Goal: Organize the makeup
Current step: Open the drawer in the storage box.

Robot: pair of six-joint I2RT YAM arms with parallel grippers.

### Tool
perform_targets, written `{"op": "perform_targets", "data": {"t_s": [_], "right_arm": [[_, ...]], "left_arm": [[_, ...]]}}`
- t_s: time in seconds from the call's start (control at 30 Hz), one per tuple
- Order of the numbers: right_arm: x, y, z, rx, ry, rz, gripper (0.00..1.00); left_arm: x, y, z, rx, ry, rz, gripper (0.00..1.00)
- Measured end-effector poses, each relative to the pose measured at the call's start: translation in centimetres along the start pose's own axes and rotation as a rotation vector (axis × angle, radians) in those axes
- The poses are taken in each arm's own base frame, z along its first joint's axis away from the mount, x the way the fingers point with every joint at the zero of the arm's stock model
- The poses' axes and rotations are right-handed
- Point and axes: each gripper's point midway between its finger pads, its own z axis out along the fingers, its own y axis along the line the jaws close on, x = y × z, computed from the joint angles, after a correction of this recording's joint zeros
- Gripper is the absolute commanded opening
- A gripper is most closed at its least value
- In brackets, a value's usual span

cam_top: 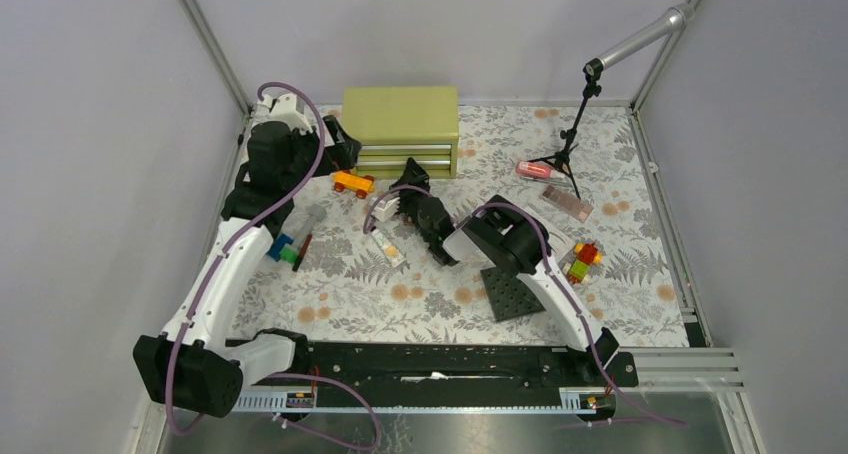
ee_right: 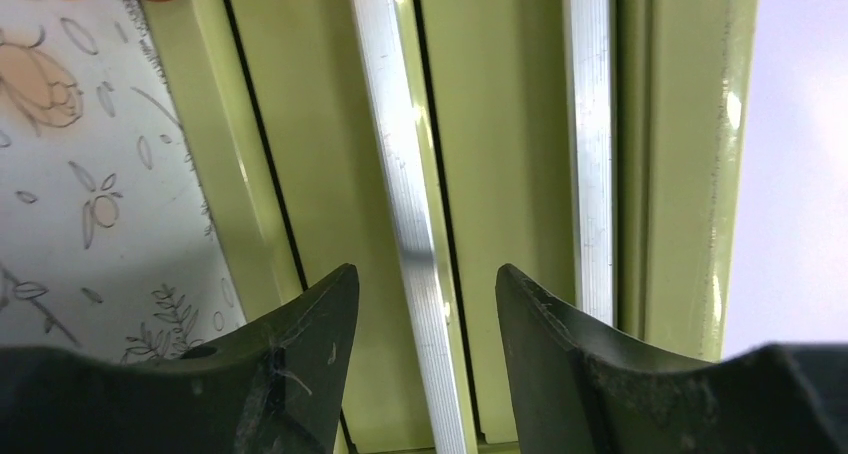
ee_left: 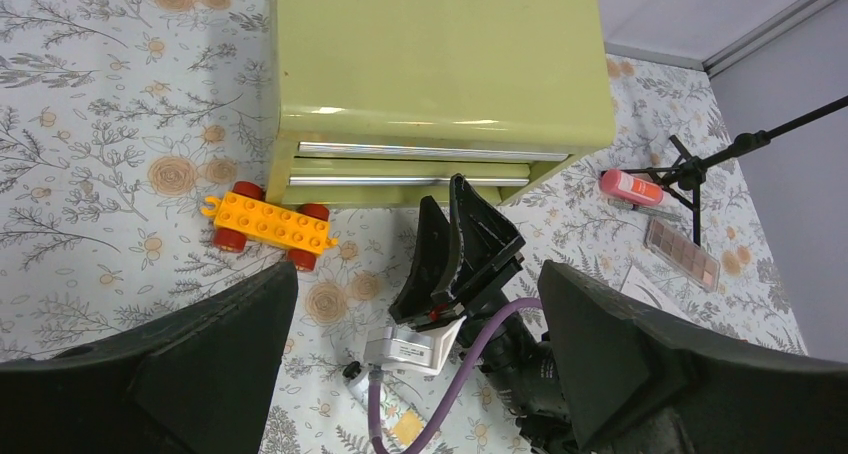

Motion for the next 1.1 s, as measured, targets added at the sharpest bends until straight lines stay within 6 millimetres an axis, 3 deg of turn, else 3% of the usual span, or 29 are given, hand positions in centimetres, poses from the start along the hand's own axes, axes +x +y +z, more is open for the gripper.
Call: {"op": "perform_targets", "data": {"t_s": [0.4, 1.1], "right_arm": [[0.1, 1.3, 0.2, -0.041, 0.004, 0.019, 0.5], [0.0, 1.1, 1.2, -0.025, 0.005, 0.027, 0.55]], "left_arm": [[0.0, 0.6, 0.0, -0.013, -0.002, -0.004, 0.99], [0.0, 1.1, 0.1, -0.023, 0.0, -0.011, 0.99]]}}
